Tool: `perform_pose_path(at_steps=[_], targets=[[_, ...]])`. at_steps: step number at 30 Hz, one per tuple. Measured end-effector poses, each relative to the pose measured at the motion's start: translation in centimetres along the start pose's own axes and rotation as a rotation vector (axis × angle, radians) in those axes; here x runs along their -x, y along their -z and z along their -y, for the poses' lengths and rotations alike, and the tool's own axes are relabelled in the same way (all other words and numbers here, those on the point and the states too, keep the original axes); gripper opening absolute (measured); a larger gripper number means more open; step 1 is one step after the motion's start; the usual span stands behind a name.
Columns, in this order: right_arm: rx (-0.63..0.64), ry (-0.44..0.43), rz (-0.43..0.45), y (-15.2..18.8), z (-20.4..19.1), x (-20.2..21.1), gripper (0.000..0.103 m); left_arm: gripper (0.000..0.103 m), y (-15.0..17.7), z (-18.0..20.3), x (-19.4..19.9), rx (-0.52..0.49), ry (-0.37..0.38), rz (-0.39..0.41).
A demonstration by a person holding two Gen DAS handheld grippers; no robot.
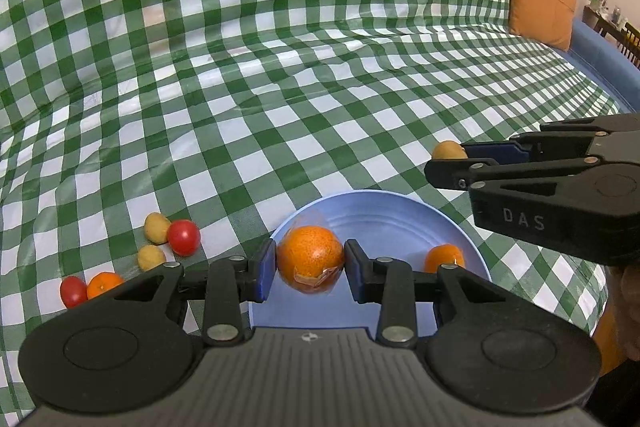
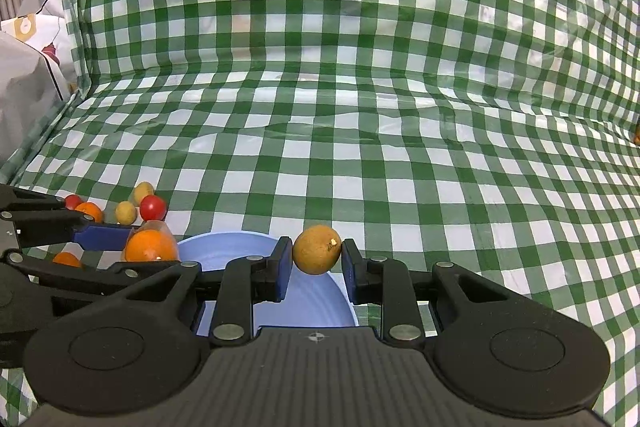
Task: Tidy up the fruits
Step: 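Carry both fruits over the blue plate and open both tools to release them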
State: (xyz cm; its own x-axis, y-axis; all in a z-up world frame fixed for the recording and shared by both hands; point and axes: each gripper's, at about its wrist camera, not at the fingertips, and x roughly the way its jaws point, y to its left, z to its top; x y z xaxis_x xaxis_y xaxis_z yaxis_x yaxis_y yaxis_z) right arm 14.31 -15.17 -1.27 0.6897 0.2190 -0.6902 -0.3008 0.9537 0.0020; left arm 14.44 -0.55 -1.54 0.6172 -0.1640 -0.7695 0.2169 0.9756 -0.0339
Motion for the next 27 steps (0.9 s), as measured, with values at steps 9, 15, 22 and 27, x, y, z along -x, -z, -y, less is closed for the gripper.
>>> perform_pose_path(at_steps=[9,15,22,27], targets=[[-0.008,0.008,-0.008,-0.1,0.1,-0.3,0.028,0.04,0.0,-0.8,-0.3,0.019,-0.025,-0.021],[-0.018,0.013,-0.014,-0.2,0.3,-0.5,0.028,0.04,0.0,-1.0,-0.4,0.033,-0.016,-0.029],[-0.012,0.005,-0.029,-0.2,0.2,-0.7,0.028,0.04,0.0,-0.4,-0.4,0.016,0.007,-0.036],[-0.001,-0.002,-0.038,-0.1,0.0,-0.9,0.028,0.04,0.2,0.2,-0.6,-0.019,0.034,-0.054]])
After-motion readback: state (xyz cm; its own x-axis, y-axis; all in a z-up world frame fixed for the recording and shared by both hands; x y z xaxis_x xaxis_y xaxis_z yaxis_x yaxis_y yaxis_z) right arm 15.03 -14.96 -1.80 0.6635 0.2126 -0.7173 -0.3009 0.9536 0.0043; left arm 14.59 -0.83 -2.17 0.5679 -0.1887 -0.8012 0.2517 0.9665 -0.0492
